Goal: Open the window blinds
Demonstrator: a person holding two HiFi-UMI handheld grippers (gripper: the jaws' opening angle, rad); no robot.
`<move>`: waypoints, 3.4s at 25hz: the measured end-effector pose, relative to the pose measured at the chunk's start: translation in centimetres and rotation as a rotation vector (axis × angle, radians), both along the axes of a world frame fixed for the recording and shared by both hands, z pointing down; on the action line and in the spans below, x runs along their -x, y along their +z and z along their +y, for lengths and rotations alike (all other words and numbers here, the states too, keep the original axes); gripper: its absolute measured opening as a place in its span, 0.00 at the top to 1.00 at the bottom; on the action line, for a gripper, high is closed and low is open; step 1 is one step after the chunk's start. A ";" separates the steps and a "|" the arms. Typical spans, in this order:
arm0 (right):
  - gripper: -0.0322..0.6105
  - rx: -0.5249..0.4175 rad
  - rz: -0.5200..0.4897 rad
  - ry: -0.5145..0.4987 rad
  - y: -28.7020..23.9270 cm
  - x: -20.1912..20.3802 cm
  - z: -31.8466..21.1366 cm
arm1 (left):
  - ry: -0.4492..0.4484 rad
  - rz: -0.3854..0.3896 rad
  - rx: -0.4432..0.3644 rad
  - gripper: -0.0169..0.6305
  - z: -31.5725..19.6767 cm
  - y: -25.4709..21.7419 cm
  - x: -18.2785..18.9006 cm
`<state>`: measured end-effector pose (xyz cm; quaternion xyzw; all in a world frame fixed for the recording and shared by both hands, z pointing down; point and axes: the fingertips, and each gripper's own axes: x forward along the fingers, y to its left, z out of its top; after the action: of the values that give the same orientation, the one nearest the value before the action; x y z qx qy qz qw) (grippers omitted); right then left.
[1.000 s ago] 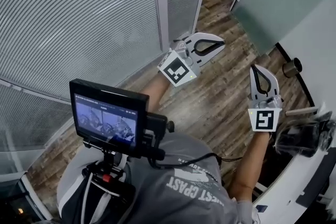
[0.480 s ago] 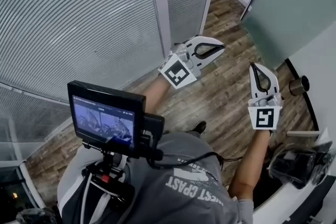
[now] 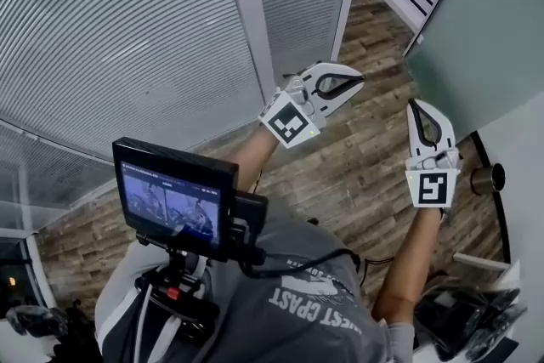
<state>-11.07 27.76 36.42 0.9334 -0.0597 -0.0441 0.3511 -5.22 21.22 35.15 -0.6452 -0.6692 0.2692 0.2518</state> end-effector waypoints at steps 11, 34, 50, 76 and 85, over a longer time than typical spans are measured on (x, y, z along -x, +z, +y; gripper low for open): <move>0.95 -0.031 -0.015 -0.072 1.8 -13.3 4.6 | -0.064 -0.009 -0.019 0.97 4.0 1.9 -12.4; 0.95 -0.047 -0.083 -0.141 3.8 -49.6 9.8 | -0.146 -0.063 -0.006 0.97 5.9 4.3 -40.6; 0.94 0.159 -0.238 0.326 5.9 -41.2 14.7 | 0.055 -0.147 0.078 0.97 3.4 4.1 -31.2; 0.77 -1.778 0.126 0.079 8.4 -45.9 21.3 | -0.068 -0.198 0.069 0.97 7.9 5.3 -36.1; 0.73 -0.318 -0.167 0.365 7.0 -45.9 18.9 | -0.065 -0.194 0.065 0.97 8.1 5.2 -36.1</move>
<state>34.81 46.62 43.45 0.9726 0.0889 0.0883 0.1958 30.83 29.27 40.37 -0.6975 -0.6601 0.2187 0.1732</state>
